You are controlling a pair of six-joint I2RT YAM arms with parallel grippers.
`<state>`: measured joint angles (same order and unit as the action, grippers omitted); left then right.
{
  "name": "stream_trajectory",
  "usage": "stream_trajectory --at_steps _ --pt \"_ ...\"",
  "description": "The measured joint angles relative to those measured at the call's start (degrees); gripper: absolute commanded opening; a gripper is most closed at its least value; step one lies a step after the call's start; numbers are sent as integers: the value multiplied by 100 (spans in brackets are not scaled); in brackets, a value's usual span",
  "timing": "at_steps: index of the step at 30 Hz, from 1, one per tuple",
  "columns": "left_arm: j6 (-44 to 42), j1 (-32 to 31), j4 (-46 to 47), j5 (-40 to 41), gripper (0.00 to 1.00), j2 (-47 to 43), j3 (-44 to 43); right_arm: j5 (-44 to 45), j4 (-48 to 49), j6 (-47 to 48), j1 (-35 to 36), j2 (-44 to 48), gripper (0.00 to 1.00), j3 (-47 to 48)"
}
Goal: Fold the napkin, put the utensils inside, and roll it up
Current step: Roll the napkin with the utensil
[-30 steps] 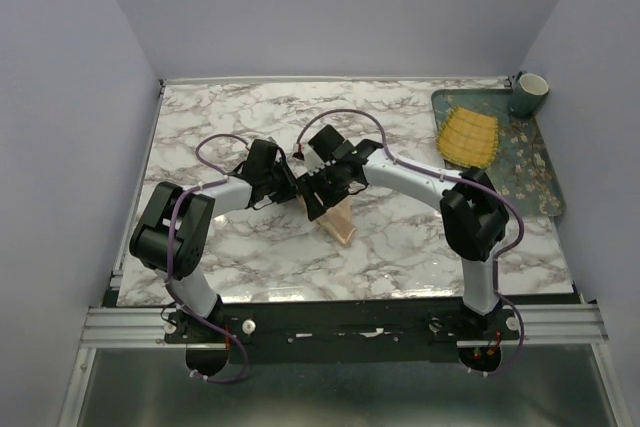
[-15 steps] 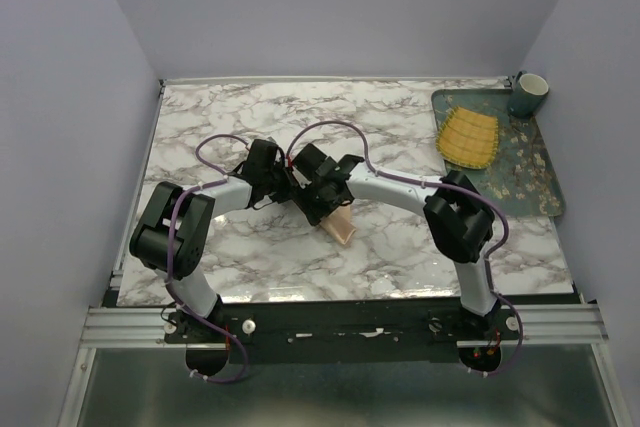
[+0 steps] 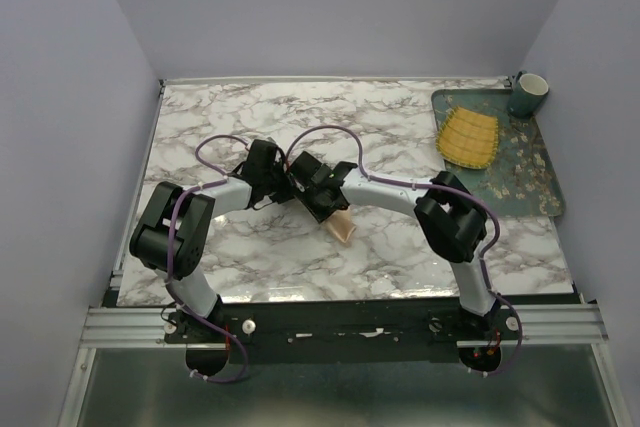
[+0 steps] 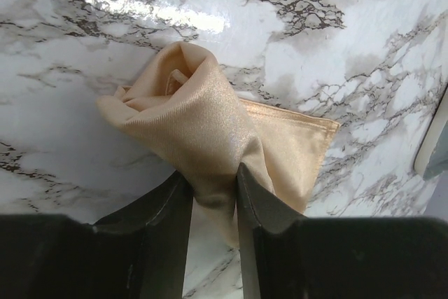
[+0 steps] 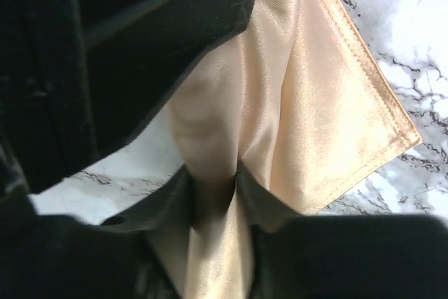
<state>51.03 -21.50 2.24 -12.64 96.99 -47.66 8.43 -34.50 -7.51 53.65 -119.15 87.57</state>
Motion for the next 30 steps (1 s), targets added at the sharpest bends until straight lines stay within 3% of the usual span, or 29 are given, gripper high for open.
stream_trajectory --at_steps 4,5,7,12,19,23,30 --pt "20 15 -2 -2 52 -2 24 11 42 -13 -9 24 18 -28" --pt "-7 15 -31 7 61 -17 24 -13 50 -13 -22 26 18 -35" --pt "-208 11 -308 212 63 -229 22 -501 107 -46 -157 79 18 -85" --pt "-573 -2 -890 514 64 -815 9 -2111 299 -267 -841 94 18 -155" --pt "-601 -26 -916 498 65 -1084 68 -4750 603 -479 -2028 -428 22 -151" --pt "-581 -28 -905 398 65 -1051 133 -5718 643 -490 -2282 -807 22 -9" --pt "-507 -39 -737 76 65 -647 -74 -6330 656 -472 -2343 -1019 28 39"
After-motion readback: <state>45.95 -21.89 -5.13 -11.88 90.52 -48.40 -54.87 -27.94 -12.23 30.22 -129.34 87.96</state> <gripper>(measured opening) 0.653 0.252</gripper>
